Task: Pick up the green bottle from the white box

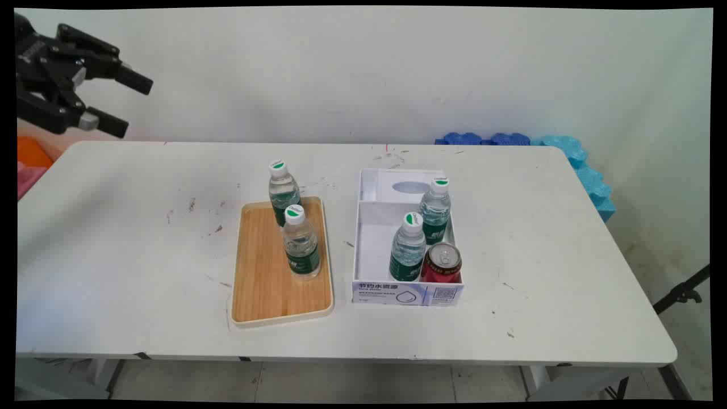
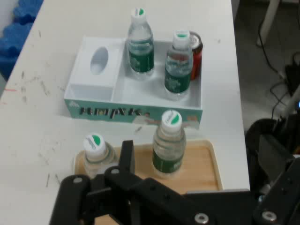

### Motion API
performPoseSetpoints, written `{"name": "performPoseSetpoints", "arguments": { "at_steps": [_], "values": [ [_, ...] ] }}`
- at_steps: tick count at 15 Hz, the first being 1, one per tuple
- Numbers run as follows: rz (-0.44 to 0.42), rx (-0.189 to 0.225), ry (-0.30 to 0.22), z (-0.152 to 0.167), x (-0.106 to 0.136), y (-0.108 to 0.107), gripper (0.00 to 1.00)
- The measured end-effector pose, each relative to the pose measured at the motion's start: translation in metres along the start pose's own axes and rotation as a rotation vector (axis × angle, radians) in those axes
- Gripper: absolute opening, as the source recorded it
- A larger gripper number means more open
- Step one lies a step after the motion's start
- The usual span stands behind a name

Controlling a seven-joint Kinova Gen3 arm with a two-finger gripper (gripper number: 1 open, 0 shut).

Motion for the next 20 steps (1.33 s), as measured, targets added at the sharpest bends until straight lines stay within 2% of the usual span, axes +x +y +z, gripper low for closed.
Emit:
{"name": "performPoseSetpoints", "arguments": {
  "at_steps": [3, 7, 10, 16, 20],
  "values": [
    [-0.022, 0.008, 0.029, 0.005, 0.015, 0.000, 1.00],
    [-0.053, 0.024, 0.069, 0.026, 0.043, 0.000, 1.00],
    [-0.067, 0.045, 0.075, 0.059, 0.071, 0.001, 1.00],
    [-0.072, 0.055, 0.038, 0.142, 0.107, 0.008, 1.00],
    [-0.058, 0.041, -0.010, 0.205, 0.112, 0.011, 1.00]
  ]
}}
